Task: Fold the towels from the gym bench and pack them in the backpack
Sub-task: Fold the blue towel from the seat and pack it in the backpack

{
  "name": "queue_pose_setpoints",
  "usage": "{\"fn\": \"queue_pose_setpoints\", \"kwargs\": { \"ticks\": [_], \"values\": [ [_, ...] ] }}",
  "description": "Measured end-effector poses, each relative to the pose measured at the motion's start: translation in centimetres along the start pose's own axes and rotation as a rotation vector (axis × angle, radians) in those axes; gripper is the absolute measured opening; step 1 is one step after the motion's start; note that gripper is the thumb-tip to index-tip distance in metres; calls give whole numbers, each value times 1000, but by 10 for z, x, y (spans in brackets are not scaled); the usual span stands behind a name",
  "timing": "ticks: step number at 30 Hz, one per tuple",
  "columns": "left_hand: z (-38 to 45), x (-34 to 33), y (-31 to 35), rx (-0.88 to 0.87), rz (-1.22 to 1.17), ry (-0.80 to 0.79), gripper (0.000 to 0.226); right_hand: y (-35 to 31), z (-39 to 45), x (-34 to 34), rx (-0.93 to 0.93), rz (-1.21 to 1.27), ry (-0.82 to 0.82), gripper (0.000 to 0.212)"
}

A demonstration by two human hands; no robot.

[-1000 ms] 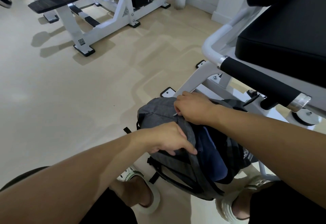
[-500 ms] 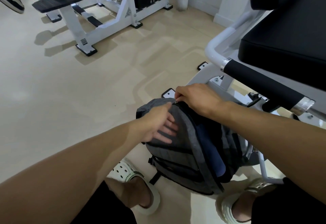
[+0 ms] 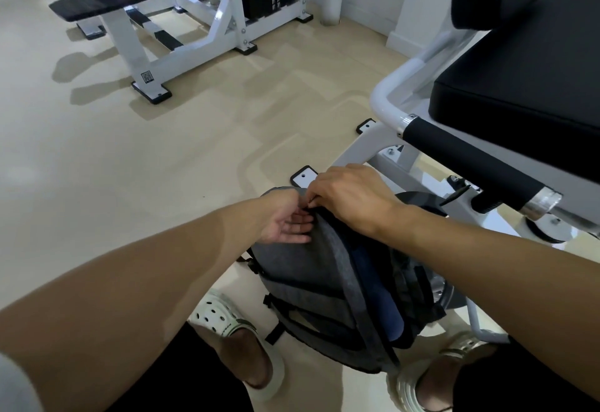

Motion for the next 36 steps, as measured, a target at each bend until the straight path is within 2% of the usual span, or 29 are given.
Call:
{"fn": "queue_pose_setpoints", "kwargs": {
  "ticks": [3,6,8,11,14,17,19,21,30,32,34,36],
  "values": [
    [9,13,6,-96,-64,137,8,2,1,16,-86,76,38,20],
    [10,40,17,-179,-147,312,17,5,-5,30,-135,160,90,17],
    [3,53,26,-232,-93,379,18,6,-10,32,-146,170,100,17],
    [-14,47,33,-205,163,308,50,11,-11,31,-198,219,115,17],
    [-29,24,28,-131,346,154,65,16,-9,31,-243,245,125,18],
    [-30,6,21,-135,312,55,49,15,-8,29,-250,247,121,18],
    [-27,0,21,-174,219,67,31,12,-10,27,-221,225,98,18],
    [-24,-1,21,-217,154,123,22,9,-12,26,-195,213,75,17],
    [-17,43,37,-288,-147,386,24,4,-14,32,-150,199,34,20],
    [-22,45,37,-294,-106,374,30,3,-12,25,-132,194,47,20],
    [-28,39,33,-259,112,314,52,6,-10,22,-142,190,67,20],
    [-32,24,25,-208,326,209,54,11,-10,19,-162,201,96,19]
  ]
}}
Point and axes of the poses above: each hand's wrist, its own z-axis towards the middle knuckle, its own x-axis out of the back of the hand, y = z × x, the point moved 3 cm from there along z, towards the middle knuckle, and after that the axes turned 3 degrees about x, right-handed, at the moved point
